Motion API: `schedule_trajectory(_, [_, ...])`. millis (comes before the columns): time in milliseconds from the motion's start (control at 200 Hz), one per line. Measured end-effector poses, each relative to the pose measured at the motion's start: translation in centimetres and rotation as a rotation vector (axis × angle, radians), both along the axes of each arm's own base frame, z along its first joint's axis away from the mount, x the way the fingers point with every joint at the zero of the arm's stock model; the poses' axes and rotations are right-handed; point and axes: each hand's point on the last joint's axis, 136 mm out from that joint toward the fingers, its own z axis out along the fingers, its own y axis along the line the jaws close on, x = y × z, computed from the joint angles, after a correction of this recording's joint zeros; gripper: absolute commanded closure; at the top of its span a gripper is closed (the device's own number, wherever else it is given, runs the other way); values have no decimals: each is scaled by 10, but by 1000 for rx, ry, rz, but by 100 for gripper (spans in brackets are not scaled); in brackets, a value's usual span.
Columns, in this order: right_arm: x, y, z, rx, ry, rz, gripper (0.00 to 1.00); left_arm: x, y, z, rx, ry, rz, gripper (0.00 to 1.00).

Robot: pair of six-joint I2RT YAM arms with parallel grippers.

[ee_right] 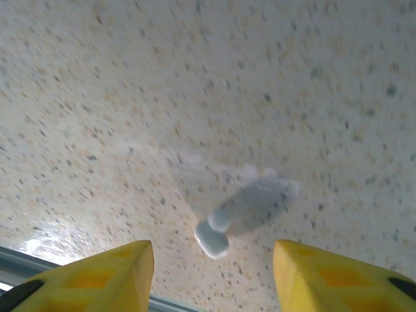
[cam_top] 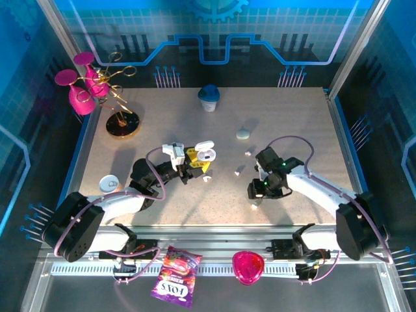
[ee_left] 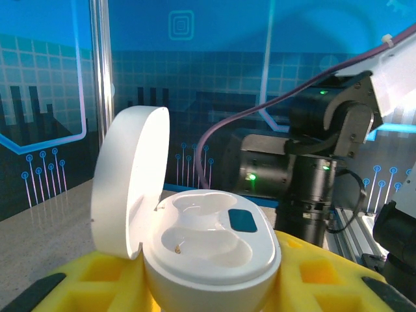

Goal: Insert the wireless bluetooth earbuds into the charging case

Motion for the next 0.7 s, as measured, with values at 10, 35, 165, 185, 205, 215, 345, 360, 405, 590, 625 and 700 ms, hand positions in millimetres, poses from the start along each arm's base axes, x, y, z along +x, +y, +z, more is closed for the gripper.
schedule_trajectory(10, [-2,-1,-1,-3,3,-1,49,0,0,0,0,0,0,75])
schedule_trajectory(35, [-5,-1,-3,-6,10,-5,48,0,0,0,0,0,0,75])
schedule_trajectory(165, [-20,1,-12,-26,45,-3,48,0,0,0,1,0,-3,75])
schedule_trajectory(185, [-22,2,-12,-28,48,0,48,-1,0,0,1,0,-5,75])
schedule_trajectory(205, [-24,3,-12,-30,50,1,48,-1,0,0,1,0,-6,75])
schedule_trajectory(215, [-24,4,-12,-31,50,2,49,-1,-1,0,2,0,-7,75])
schedule_trajectory(345, [-31,13,-9,-32,33,10,49,-1,-1,-2,6,6,-7,75])
schedule_trajectory(360, [-32,15,-8,-29,31,9,49,0,-1,-2,7,8,-7,75])
schedule_trajectory(405, [-34,18,-6,-19,24,9,49,0,-1,-3,8,11,-7,75])
schedule_trajectory(590, [-39,32,-10,26,28,-5,49,0,-1,-3,10,15,-10,75])
schedule_trajectory(625, [-39,35,-12,36,31,-7,49,0,-1,-3,10,14,-10,75])
schedule_trajectory(700, [-40,41,-18,50,40,-11,49,0,-1,-3,10,14,-10,75])
